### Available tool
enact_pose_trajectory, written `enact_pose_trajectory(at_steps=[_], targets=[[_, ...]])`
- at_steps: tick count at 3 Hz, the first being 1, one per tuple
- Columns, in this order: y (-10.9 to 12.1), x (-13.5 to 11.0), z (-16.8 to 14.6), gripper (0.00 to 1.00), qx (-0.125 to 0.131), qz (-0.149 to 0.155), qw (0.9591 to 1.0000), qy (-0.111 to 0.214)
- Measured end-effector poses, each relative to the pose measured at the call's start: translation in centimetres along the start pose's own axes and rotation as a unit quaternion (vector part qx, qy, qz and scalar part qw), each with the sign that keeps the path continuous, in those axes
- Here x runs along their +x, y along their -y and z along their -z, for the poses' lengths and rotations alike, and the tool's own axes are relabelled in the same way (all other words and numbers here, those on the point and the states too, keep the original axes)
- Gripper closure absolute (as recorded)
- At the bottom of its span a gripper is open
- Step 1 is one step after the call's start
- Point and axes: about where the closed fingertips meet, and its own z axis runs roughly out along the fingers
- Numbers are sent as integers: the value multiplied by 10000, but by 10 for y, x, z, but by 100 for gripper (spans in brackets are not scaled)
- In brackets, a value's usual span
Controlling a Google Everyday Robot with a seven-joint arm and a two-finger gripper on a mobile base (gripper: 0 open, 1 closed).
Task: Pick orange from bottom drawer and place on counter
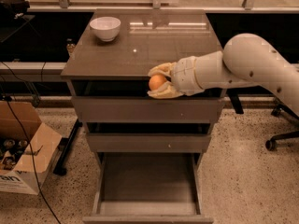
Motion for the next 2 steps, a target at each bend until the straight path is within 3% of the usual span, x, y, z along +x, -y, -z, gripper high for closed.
enact_pose_trajectory(at_steps=[1, 2], targets=[[41, -7, -7, 100, 104, 260, 9996, 57], [79, 5, -22, 100, 86, 281, 9996, 42]])
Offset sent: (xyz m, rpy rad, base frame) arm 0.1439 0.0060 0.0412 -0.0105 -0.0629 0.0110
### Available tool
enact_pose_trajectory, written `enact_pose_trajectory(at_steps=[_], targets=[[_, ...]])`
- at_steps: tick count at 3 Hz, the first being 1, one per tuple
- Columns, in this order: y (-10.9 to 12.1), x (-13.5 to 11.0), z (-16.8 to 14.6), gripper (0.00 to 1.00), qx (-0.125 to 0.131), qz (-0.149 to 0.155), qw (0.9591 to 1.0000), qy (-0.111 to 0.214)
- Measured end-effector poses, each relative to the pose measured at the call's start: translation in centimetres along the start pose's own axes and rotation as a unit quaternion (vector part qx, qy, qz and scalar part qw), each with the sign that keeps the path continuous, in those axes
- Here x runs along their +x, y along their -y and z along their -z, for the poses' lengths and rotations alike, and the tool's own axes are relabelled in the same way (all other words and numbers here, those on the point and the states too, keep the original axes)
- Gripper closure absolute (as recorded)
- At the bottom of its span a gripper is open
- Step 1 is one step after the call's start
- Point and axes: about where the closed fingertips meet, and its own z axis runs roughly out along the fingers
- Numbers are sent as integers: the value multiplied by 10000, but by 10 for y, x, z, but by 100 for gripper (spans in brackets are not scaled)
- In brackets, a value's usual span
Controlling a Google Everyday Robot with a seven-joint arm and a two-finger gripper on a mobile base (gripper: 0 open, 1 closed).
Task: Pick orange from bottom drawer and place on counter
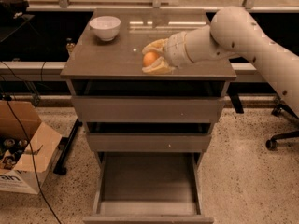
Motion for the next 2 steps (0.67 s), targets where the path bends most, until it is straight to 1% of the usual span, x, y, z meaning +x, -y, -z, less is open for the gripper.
enact_pose_trajectory(at_steps=[1, 2], targets=[[35, 21, -17, 100, -60, -87, 9999, -99], [62, 50, -30, 81, -79, -335, 9992, -201]])
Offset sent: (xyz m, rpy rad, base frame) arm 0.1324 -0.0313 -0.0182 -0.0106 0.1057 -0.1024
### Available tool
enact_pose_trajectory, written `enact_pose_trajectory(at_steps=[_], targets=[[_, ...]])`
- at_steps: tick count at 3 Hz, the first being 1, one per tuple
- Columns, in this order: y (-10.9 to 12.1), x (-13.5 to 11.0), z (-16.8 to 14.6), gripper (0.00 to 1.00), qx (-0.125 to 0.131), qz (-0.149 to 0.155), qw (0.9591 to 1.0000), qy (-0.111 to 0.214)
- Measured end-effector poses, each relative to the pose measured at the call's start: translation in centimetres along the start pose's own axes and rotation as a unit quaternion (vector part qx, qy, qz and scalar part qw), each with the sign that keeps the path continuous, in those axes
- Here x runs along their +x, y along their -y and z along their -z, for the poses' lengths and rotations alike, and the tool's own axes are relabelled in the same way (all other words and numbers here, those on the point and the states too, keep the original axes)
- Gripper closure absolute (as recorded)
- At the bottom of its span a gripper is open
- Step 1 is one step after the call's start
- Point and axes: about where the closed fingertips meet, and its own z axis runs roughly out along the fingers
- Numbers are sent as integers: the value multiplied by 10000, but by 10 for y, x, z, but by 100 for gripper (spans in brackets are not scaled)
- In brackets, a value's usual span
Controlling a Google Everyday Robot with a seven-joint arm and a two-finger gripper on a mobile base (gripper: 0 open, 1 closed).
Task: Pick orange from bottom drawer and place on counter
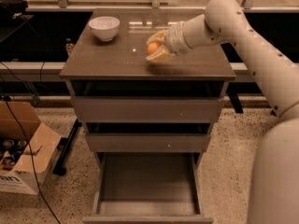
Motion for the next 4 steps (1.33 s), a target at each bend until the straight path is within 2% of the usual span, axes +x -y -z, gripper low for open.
enact_pose_trajectory(at_steps=[1, 2, 3, 4], targets=[[17, 31, -4, 58, 100, -441, 9989, -118], [28, 50, -6, 27, 228, -1203, 9925, 15], [26, 48, -10, 4, 189, -1143, 9933, 12], [25, 48, -12, 0, 176, -1146, 9933, 17]])
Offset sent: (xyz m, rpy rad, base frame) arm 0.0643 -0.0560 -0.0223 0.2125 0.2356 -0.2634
